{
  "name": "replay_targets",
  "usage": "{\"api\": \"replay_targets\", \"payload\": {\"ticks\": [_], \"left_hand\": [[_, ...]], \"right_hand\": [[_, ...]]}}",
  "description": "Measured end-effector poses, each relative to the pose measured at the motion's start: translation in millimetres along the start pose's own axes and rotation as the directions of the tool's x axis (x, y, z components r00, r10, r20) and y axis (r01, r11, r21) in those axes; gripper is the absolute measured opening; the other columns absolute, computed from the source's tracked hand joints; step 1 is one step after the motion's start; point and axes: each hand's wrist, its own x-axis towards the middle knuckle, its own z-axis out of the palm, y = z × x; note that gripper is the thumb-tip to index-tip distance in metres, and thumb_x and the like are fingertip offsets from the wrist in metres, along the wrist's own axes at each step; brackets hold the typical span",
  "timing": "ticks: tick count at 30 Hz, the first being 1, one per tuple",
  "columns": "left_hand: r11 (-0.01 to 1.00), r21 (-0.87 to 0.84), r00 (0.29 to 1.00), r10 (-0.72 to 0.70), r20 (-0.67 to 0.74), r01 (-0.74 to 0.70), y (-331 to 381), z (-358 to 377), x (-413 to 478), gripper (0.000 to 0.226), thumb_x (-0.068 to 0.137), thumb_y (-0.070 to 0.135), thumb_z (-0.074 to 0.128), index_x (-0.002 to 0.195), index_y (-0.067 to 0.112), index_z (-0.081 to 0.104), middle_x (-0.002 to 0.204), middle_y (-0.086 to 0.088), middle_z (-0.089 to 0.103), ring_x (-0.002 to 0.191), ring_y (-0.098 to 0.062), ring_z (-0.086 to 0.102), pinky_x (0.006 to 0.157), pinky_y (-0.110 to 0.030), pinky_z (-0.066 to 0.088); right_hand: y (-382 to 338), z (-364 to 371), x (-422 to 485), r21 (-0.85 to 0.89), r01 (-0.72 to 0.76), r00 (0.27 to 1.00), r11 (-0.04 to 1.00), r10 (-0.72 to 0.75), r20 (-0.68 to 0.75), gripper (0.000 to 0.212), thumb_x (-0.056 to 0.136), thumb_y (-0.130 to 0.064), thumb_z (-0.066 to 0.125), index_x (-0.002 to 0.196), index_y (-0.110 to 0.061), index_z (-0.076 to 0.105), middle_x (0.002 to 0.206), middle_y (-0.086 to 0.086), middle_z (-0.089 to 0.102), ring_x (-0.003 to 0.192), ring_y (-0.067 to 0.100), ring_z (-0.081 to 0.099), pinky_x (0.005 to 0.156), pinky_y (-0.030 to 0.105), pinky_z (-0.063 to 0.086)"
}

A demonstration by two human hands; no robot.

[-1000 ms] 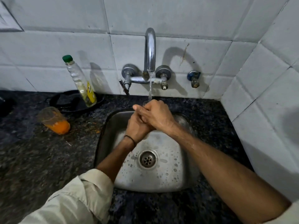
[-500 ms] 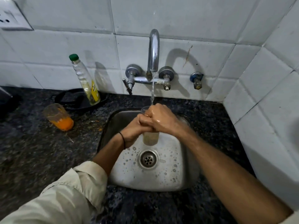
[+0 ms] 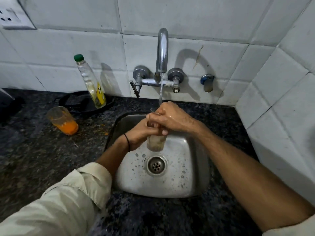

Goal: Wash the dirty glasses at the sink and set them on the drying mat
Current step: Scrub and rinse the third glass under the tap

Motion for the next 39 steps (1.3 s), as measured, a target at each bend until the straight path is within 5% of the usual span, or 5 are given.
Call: {"api": "replay_targets", "payload": {"ticks": [7,14,20,27,39], "left_hand": [[0.850,0.501,0.772,0.205,-0.602,0.165,-5.9,30.8,7.9,0.035,0.076,0.035,0.075,0.104,0.019,0.063,0.087,0.002,0.070,0.082,-0.013,0.067,0.071,-0.030,0.056],[0.997,-0.018,0.997,-0.071,-0.023,0.071,0.6,-4.6,-4.5,0.037,0.073,0.005,0.076,0.109,0.008,0.067,0.101,-0.009,0.071,0.100,-0.023,0.068,0.098,-0.041,0.052],[0.834,0.519,0.822,0.156,-0.547,0.187,-10.4,35.1,16.4,0.053,0.066,0.044,0.073,0.109,0.020,0.056,0.093,0.003,0.066,0.089,-0.014,0.063,0.077,-0.031,0.052],[0.997,0.073,1.000,0.004,0.017,-0.005,-0.5,-0.9,-2.9,0.021,0.078,-0.008,0.066,0.097,0.002,0.067,0.087,-0.010,0.070,0.087,-0.021,0.067,0.084,-0.033,0.054],[0.979,0.203,0.999,0.005,-0.038,0.003,1.3,-0.6,5.8,0.033,0.075,-0.001,0.076,0.106,0.006,0.067,0.100,-0.011,0.073,0.100,-0.021,0.070,0.090,-0.032,0.056]], "right_hand": [[-15.7,32.3,12.6,-0.103,-0.267,0.917,0.958,0.219,-0.334,0.047,0.096,-0.042,0.050,0.060,-0.014,0.059,0.061,0.000,0.058,0.059,0.020,0.055,0.063,0.030,0.041],[0.5,2.3,0.6,0.103,-0.009,1.000,0.995,0.012,-0.024,0.042,0.093,-0.039,0.060,0.067,-0.009,0.074,0.059,0.005,0.069,0.055,0.019,0.064,0.064,0.036,0.055],[-3.5,37.2,19.9,0.091,-0.395,0.883,0.914,0.405,-0.238,0.042,0.094,-0.046,0.051,0.070,-0.013,0.062,0.078,0.009,0.070,0.076,0.029,0.067,0.073,0.036,0.053],[3.7,8.1,-5.9,0.052,-0.056,0.995,0.997,0.051,0.088,0.042,0.094,-0.038,0.061,0.056,-0.019,0.063,0.057,0.003,0.064,0.049,0.009,0.057,0.057,0.031,0.050],[9.9,10.5,-3.6,0.042,0.045,0.997,0.998,-0.043,-0.069,0.048,0.097,-0.044,0.056,0.057,-0.019,0.066,0.053,-0.006,0.063,0.051,0.005,0.060,0.065,0.028,0.053]]}}
